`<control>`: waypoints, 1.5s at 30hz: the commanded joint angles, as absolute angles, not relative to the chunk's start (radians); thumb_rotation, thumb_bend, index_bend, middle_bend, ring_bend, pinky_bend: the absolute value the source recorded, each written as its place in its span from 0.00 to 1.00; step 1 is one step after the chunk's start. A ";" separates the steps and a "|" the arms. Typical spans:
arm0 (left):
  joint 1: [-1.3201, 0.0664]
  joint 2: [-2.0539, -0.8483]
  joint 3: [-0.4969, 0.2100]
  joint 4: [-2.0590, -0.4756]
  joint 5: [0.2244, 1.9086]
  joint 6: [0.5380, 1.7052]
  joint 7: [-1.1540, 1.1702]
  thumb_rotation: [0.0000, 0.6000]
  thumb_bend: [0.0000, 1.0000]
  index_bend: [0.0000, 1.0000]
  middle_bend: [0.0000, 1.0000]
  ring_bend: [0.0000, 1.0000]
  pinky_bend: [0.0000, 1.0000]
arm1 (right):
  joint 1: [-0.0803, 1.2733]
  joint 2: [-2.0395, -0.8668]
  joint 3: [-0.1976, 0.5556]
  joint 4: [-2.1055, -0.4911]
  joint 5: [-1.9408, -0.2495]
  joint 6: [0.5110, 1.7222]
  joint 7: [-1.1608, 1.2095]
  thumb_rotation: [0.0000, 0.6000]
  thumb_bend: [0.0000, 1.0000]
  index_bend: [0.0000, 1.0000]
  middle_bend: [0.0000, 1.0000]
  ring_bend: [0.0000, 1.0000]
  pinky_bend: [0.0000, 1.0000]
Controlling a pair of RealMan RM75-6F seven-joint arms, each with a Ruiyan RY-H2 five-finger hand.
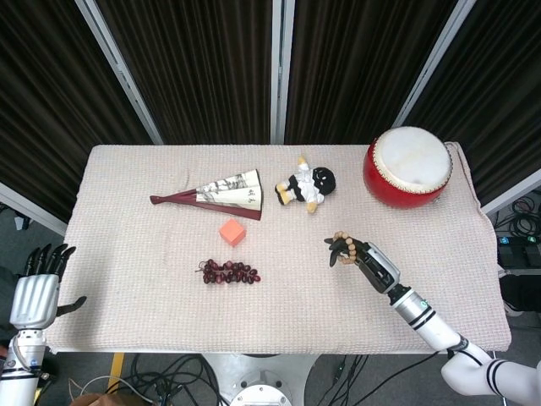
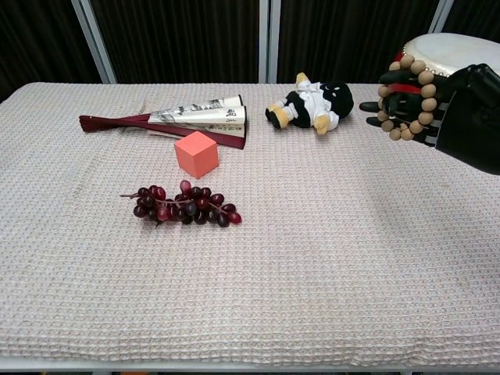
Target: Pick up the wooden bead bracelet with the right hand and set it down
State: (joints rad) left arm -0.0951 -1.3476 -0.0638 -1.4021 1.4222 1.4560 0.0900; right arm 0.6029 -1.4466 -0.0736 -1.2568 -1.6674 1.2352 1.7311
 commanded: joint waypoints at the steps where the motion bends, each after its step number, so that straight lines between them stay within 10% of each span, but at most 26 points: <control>1: -0.096 -1.348 -0.064 -1.401 1.422 1.456 0.090 1.00 0.00 0.14 0.10 0.00 0.00 | 0.601 -1.444 -0.071 -1.258 -1.661 1.233 1.721 0.30 0.98 0.29 0.49 0.11 0.00; 6: -0.098 -1.347 -0.065 -1.401 1.420 1.452 0.092 1.00 0.00 0.14 0.10 0.00 0.00 | 0.610 -1.439 -0.070 -1.258 -1.659 1.211 1.719 0.30 0.45 0.25 0.48 0.11 0.00; 9: -0.098 -1.347 -0.064 -1.401 1.419 1.451 0.092 1.00 0.00 0.14 0.10 0.00 0.00 | 0.614 -1.440 -0.071 -1.255 -1.663 1.207 1.727 0.30 0.40 0.25 0.48 0.11 0.00; 23: -0.096 -1.344 -0.063 -1.408 1.421 1.455 0.095 1.00 0.00 0.14 0.10 0.00 0.00 | 0.583 -1.469 -0.078 -1.238 -1.677 1.268 1.726 0.28 0.63 0.39 0.52 0.14 0.00; 34: -0.097 -1.346 -0.064 -1.406 1.422 1.457 0.096 1.00 0.00 0.14 0.10 0.00 0.00 | 0.569 -1.465 -0.068 -1.237 -1.660 1.278 1.735 0.27 0.54 0.48 0.58 0.19 0.00; 45: -0.096 -1.347 -0.064 -1.405 1.421 1.457 0.092 1.00 0.00 0.14 0.10 0.00 0.00 | 0.568 -1.463 -0.064 -1.243 -1.660 1.274 1.727 0.28 0.75 0.51 0.60 0.22 0.00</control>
State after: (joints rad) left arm -0.0964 -1.3465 -0.0643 -1.4051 1.4206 1.4571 0.0923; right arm 0.5680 -1.4637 -0.0636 -1.2433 -1.6600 1.2736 1.7273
